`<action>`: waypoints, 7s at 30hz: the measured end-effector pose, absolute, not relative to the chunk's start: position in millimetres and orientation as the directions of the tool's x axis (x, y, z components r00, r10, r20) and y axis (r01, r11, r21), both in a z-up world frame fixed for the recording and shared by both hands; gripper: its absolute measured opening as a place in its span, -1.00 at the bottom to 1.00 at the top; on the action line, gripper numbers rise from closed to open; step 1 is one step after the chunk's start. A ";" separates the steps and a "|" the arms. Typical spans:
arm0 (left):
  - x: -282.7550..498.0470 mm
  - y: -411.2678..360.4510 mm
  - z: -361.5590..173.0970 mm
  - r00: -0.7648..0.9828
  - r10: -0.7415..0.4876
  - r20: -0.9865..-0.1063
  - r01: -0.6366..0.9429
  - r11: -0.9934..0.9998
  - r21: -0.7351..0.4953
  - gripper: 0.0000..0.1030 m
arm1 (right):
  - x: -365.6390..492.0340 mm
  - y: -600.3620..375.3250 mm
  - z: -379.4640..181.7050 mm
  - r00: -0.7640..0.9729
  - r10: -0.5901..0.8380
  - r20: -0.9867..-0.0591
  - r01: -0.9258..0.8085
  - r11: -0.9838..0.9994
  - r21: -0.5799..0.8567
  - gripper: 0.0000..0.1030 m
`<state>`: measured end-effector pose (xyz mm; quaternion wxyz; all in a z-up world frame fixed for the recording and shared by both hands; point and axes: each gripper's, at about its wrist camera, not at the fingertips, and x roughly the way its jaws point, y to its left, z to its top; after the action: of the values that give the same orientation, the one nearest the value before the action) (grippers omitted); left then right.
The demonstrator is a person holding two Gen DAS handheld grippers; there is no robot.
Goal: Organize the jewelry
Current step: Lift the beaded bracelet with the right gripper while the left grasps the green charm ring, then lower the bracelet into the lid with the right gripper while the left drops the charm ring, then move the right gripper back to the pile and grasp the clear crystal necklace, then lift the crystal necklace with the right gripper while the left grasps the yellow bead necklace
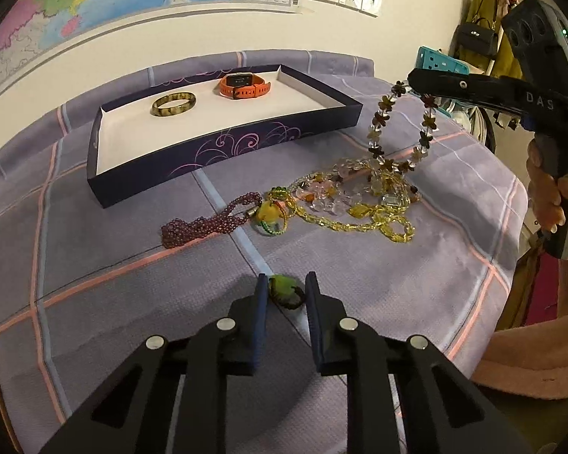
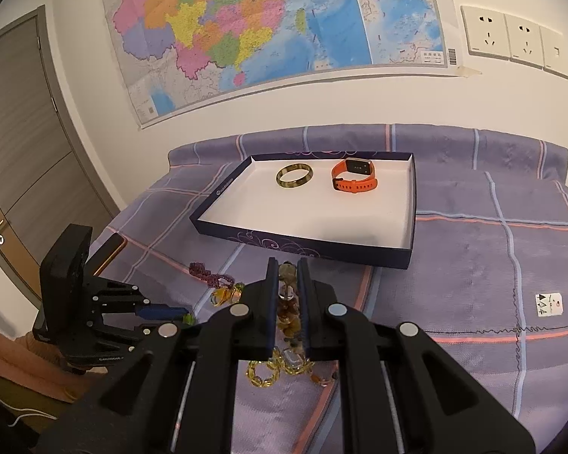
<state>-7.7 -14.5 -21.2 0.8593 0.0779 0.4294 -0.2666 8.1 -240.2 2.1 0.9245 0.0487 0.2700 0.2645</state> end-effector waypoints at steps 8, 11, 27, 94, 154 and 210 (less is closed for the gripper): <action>-0.2 -7.8 -10.4 0.495 -0.415 -0.763 0.508 0.851 -0.133 -0.67 | 12.8 -235.8 7.8 0.716 0.521 -0.464 -0.473 0.852 0.227 -0.80; 4.5 -5.5 -2.3 0.507 -0.428 -0.749 0.509 0.849 -0.141 -0.66 | 14.7 -235.2 11.6 0.722 0.520 -0.457 -0.473 0.853 0.222 -0.80; 51.2 4.6 29.7 0.592 -0.402 -0.699 0.456 0.882 -0.122 -0.66 | 51.9 -226.1 42.5 0.751 0.512 -0.418 -0.472 0.858 0.203 -0.80; 194.4 -12.5 1.0 0.570 -0.215 -0.793 0.307 0.951 -0.038 -0.66 | 202.7 -218.8 -7.2 0.698 0.489 -0.523 -0.299 0.863 0.407 -0.80; 69.7 20.6 25.0 0.679 -0.270 -0.683 0.344 0.939 -0.030 0.32 | 28.5 -184.9 -62.0 0.617 0.384 -0.687 -0.475 0.877 0.064 -0.32; 36.8 -31.8 -19.8 0.491 -0.384 -0.782 0.517 0.851 -0.093 -0.79 | 20.9 -232.2 -25.8 0.667 0.537 -0.517 -0.442 0.843 0.306 -0.77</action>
<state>36.8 -31.8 -19.8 0.8598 0.0771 0.4313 -0.2621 20.9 -232.2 -25.8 0.9096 0.0773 0.3071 0.2690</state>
